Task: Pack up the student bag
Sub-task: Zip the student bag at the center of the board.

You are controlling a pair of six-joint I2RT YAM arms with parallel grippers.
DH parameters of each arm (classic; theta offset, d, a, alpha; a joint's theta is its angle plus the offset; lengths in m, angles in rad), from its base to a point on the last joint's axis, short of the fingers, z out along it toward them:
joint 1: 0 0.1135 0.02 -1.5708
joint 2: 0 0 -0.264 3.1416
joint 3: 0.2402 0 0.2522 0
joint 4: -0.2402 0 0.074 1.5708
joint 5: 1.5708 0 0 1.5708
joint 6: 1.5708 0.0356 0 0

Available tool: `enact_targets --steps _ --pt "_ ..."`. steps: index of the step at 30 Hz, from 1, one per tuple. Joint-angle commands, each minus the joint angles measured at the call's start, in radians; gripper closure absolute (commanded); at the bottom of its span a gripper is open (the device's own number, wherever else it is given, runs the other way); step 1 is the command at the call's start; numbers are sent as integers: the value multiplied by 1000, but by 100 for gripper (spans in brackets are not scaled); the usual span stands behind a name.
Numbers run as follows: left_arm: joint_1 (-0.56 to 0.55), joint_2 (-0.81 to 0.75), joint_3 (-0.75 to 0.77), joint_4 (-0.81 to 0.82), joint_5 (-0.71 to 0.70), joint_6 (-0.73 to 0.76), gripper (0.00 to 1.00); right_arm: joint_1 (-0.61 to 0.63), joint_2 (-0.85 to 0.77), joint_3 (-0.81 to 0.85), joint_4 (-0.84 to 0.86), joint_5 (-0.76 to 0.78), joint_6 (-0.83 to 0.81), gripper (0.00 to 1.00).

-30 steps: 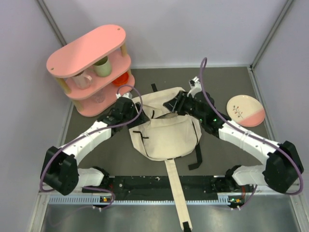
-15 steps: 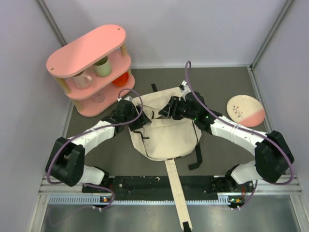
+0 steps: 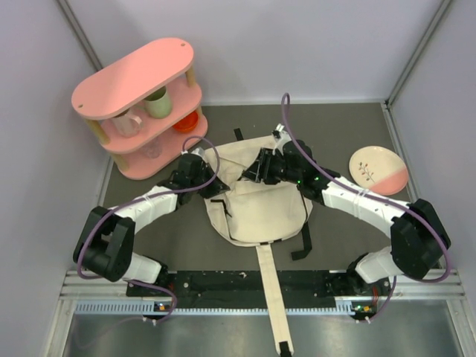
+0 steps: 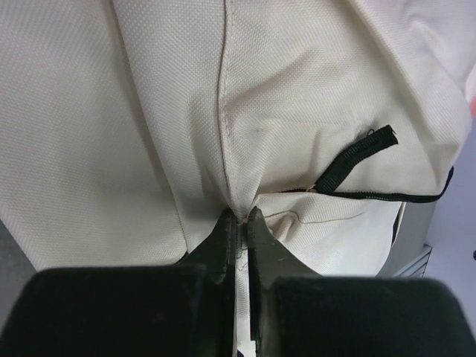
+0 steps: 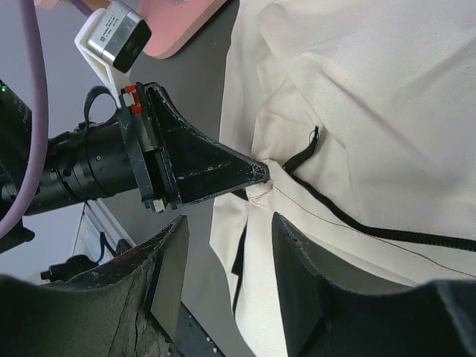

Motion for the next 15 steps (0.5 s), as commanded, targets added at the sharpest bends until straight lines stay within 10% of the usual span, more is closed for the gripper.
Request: enact_targets --steps 1,15 --pt "-7 -11 1 101 55 8 100 14 12 29 8 -14 -11 52" --pt "-6 -141 -13 77 92 58 100 29 99 123 -38 -32 -56 52"
